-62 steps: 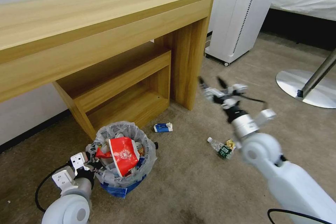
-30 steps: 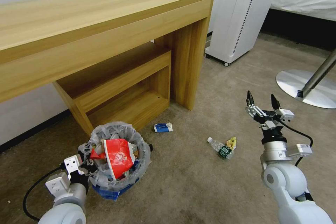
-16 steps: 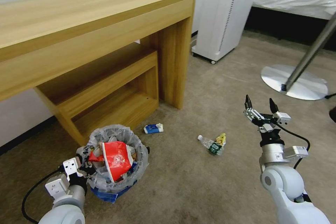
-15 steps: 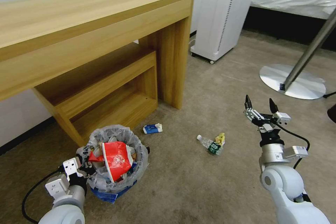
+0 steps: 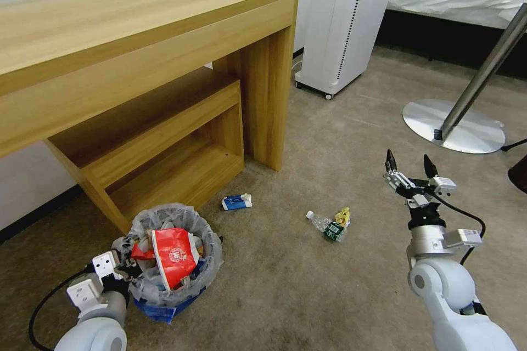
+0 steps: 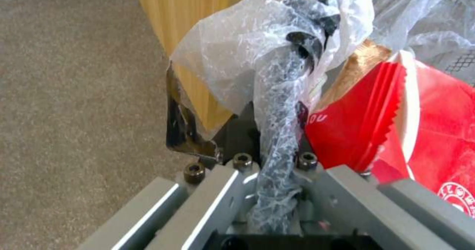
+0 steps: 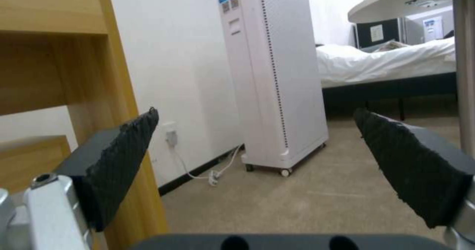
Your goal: Pick up the trash bin and place the garbage on the floor into it.
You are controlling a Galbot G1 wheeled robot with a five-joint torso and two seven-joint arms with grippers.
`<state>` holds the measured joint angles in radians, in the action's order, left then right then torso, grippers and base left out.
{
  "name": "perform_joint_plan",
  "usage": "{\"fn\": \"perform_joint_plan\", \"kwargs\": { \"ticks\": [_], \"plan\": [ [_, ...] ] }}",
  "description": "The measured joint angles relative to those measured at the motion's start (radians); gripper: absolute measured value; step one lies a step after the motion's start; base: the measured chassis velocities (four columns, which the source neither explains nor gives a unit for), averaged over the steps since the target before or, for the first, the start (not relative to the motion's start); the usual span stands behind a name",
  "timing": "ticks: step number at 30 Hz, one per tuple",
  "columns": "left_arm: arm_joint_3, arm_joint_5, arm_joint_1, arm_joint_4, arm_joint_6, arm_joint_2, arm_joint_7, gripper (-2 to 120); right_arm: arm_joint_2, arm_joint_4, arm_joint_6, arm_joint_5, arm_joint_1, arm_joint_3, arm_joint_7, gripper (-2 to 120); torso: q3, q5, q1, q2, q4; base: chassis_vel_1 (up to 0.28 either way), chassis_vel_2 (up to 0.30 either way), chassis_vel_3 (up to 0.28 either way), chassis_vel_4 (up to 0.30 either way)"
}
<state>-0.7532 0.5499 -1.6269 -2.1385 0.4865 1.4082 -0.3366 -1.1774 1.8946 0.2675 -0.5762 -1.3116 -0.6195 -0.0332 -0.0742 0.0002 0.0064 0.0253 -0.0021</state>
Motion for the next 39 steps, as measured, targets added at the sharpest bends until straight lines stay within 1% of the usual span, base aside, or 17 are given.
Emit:
{"fn": "perform_joint_plan", "kwargs": {
  "ticks": [14, 22, 28, 39],
  "plan": [
    [-0.012, 0.003, -0.013, -0.007, 0.003, 0.004, -0.002, 0, 0.003, -0.001, -0.016, 0.005, -0.011, -0.002, 0.009, 100, 0.0, -0.0002, 0.0, 0.0, -0.0001, -0.01, 0.009, 0.006, -0.012],
    [-0.01, -0.001, -0.014, -0.008, -0.001, 0.009, -0.001, 0, 0.005, -0.001, -0.016, 0.005, -0.014, -0.001, 0.015, 100, 0.0, -0.0002, 0.0, 0.0, -0.0001, -0.144, 0.133, 0.142, -0.142],
    [-0.008, -0.001, -0.016, -0.012, -0.001, 0.011, 0.003, 0, 0.006, -0.005, 0.003, 0.005, -0.015, 0.003, 0.028, 100, 0.0, -0.0003, 0.0, 0.0, 0.0001, -0.158, 0.156, 0.166, -0.162],
    [-0.003, -0.007, -0.021, -0.012, -0.001, 0.011, 0.003, 0, 0.013, 0.001, 0.003, -0.002, -0.021, 0.021, 0.039, 100, 0.0, 0.0, 0.0, 0.0, -0.0001, -0.02, 0.023, 0.015, -0.015]
  ]
}}
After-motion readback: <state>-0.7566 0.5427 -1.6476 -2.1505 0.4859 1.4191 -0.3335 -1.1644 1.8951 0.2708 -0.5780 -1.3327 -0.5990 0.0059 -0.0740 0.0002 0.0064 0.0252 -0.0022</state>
